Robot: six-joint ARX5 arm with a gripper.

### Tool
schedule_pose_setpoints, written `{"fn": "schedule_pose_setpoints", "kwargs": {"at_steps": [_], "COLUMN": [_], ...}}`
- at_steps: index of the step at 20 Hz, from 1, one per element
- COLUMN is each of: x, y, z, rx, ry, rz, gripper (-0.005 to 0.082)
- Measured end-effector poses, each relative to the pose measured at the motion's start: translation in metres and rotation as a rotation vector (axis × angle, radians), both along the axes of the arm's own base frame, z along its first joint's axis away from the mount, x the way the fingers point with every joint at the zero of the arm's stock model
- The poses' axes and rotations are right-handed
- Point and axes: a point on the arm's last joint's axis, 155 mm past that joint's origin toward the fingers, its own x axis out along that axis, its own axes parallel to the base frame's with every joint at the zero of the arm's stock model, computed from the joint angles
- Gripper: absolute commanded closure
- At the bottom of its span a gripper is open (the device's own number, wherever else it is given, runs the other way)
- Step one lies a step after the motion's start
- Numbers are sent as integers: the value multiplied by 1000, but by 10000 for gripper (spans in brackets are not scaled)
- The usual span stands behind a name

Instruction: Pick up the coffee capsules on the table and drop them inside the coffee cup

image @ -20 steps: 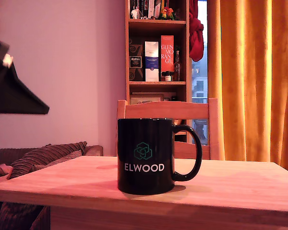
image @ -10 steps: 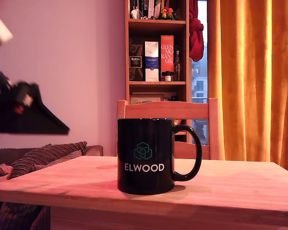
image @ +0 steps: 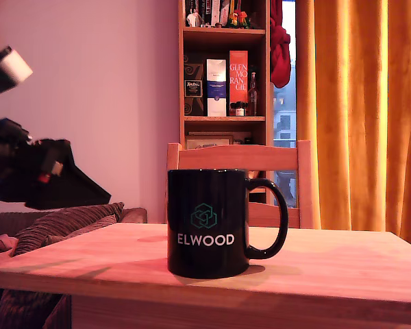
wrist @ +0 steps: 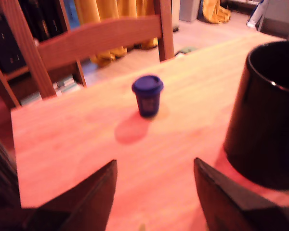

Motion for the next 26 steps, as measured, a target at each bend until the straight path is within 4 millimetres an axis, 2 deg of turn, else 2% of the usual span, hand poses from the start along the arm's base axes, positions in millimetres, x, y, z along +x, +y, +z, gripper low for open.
{"fn": "schedule_pose_setpoints", "kwargs": {"at_steps": [3, 7, 13, 18, 26], "x": [4, 4, 42, 56, 78], "y": [-3, -10, -35, -48, -67], "z": [1, -18, -5, -22, -23], "rx": [-14, 3, -26, -23, -37], "ry": [-23, 22, -10, 31, 33], "rz": [-8, -45, -83, -114, -154], "gripper": [309, 309, 309, 309, 309]}}
